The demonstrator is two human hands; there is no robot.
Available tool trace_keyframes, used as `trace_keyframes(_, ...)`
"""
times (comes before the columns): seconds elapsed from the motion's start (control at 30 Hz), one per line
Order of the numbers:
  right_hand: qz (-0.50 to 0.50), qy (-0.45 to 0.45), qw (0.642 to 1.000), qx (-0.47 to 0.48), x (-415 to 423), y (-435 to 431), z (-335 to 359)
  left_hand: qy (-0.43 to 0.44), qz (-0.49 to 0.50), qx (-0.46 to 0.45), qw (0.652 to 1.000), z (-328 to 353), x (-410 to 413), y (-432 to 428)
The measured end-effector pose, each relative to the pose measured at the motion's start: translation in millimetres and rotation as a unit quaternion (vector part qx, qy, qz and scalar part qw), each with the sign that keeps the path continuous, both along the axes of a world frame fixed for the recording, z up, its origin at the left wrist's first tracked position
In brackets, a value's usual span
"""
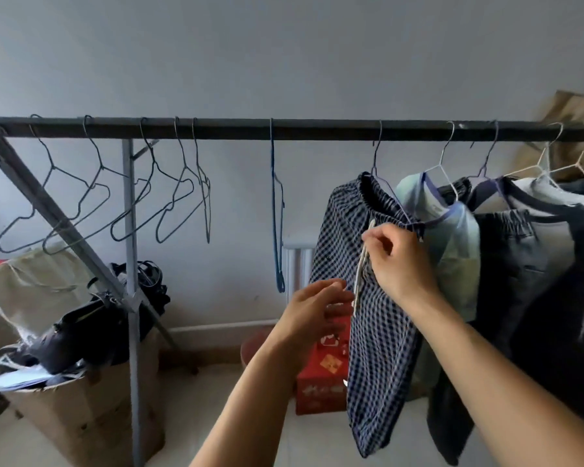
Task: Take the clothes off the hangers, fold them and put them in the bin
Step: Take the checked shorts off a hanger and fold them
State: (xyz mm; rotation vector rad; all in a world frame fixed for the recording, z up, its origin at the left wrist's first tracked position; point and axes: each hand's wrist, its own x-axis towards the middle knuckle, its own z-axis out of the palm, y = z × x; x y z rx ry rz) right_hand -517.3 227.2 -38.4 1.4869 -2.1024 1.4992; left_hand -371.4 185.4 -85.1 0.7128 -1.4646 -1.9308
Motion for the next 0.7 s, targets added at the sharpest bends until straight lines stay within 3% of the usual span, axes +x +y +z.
trace_keyframes(0.1,-0.142,0.123,0.982,0.003,-27.9,-1.9,22.0,-0.006,-0.006,-0.029,1.0,12.9,-12.4,-0.1)
trace_keyframes(0.27,-0.174,0.063,0.962,0.201,-61.6,-11.6,24.6,-0.021,0.001,-0.059,0.998,22.8,-20.0,-2.8)
trace_keyframes(0.5,-0.174,0.008,0.967,0.185,-65.8,-20.3,23.4,-0.042,0.014,-0.086,0.995,35.2,-18.0,-7.8)
trace_keyframes(0.7,-0.157,0.016,0.984,0.083,-59.2,-13.1,58.9,-0.047,0.037,-0.134,0.989,52.1,-15.1,-15.5)
